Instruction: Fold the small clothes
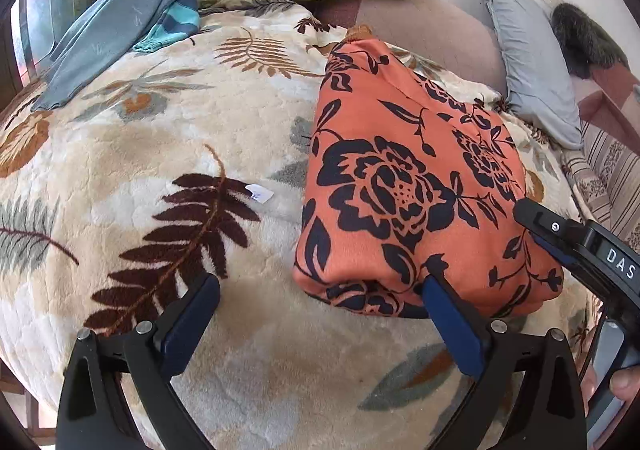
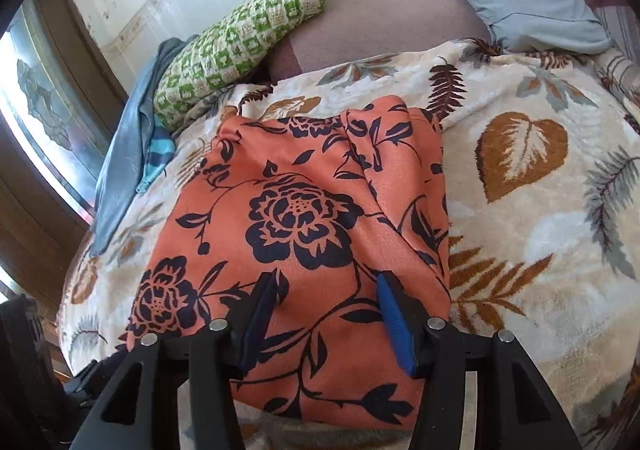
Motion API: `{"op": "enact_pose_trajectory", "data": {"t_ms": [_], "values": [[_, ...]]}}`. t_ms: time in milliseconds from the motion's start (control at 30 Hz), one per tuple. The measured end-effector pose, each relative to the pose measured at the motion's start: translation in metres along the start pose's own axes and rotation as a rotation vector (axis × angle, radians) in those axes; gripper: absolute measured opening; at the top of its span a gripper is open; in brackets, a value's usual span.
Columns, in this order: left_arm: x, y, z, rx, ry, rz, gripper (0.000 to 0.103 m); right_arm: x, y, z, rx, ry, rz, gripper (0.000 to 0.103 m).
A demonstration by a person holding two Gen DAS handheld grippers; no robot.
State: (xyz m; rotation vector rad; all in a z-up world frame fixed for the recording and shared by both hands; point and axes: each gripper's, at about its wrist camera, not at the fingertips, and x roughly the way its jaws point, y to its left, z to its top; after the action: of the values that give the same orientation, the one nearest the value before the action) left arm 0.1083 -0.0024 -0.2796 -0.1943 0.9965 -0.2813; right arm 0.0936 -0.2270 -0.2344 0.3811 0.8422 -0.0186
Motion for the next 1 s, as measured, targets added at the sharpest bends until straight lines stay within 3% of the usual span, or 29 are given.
{"op": "enact_pose_trajectory", "data": {"t_ms": [233,367,567,767,1000], "values": [[-0.043,0.006,-0.008,-0.025,-0.126,0.052,0.101,-0.056,-0.003,-0.021,0.018,-0.052,0.057,0.056],[-0.088,-0.008,-0.011,0.098,-0.214,0.114,0.101,-0.097,0.005,-0.029,-0.058,-0.069,0.035,0.056],[-0.171,-0.037,0.0,0.242,-0.395,0.183,0.101,-0.168,0.028,-0.018,-0.141,-0.193,0.032,0.061],[-0.224,-0.053,0.014,0.257,-0.417,0.178,0.101,-0.218,0.059,-0.008,-0.208,-0.29,-0.007,0.064],[-0.256,-0.055,0.015,0.213,-0.435,0.195,0.101,-0.243,0.08,-0.016,-0.256,-0.306,-0.026,0.065]]}}
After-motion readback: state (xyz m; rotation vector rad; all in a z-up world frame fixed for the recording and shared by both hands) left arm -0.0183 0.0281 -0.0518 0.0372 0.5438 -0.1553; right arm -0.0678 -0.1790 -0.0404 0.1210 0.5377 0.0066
